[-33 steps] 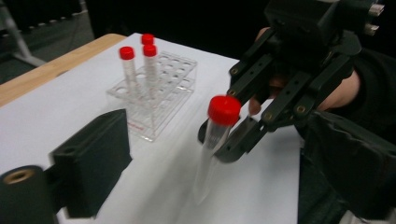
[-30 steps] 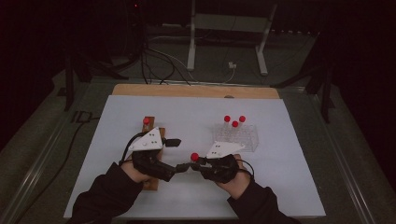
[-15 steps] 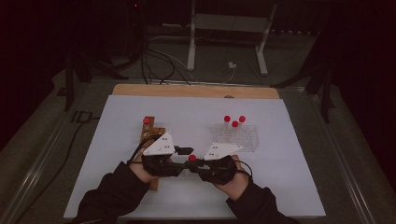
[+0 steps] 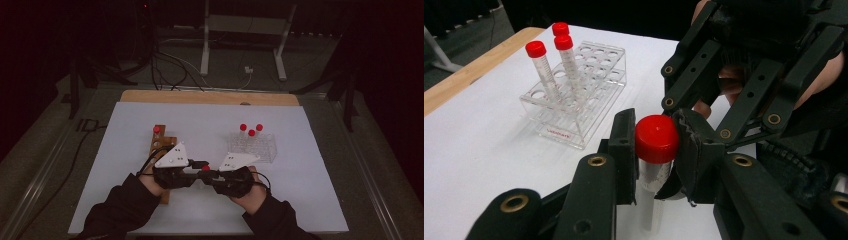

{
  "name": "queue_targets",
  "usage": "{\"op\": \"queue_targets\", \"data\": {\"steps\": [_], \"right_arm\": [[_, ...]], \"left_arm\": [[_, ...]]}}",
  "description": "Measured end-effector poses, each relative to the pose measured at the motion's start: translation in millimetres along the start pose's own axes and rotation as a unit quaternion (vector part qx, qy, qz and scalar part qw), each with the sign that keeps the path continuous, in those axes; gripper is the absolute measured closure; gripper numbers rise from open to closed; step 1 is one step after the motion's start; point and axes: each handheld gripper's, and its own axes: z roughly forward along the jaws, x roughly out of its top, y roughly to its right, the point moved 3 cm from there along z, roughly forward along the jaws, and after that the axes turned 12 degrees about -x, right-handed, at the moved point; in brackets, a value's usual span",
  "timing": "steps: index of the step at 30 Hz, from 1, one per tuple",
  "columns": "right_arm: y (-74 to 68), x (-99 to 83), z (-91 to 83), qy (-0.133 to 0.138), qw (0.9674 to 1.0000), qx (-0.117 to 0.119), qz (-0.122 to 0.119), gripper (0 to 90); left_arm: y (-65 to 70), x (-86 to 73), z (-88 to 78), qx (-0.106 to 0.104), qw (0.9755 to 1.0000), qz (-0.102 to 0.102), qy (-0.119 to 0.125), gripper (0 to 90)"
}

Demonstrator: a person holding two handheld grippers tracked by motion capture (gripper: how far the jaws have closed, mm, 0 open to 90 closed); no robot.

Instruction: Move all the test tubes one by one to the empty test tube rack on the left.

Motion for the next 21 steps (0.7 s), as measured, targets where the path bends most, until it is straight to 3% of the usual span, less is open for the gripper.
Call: {"op": "queue_targets", "data": {"steps": [2,10,16,21], "right_arm": [[0.3,0.5,-1.7,0.005,1.0000,-0.001,0.001,66.8],[7.5,-1.5,-10.8,0.018,0.9997,-0.015,0.008,50.9],[17.8,-5.4,-20.0,0.035,0.9988,-0.025,0.023,36.6],[24.2,-9.3,-25.2,0.036,0.9980,-0.037,0.035,19.6]], "left_arm": [[-0.9,1.2,-2.2,0.005,1.0000,0.000,0.003,71.9],[-11.0,4.3,-24.7,0.032,0.9992,-0.014,0.021,71.9],[-17.1,6.7,-46.1,0.065,0.9972,-0.015,0.033,71.9],[-22.2,8.0,-65.4,0.089,0.9949,-0.019,0.043,72.0]]}}
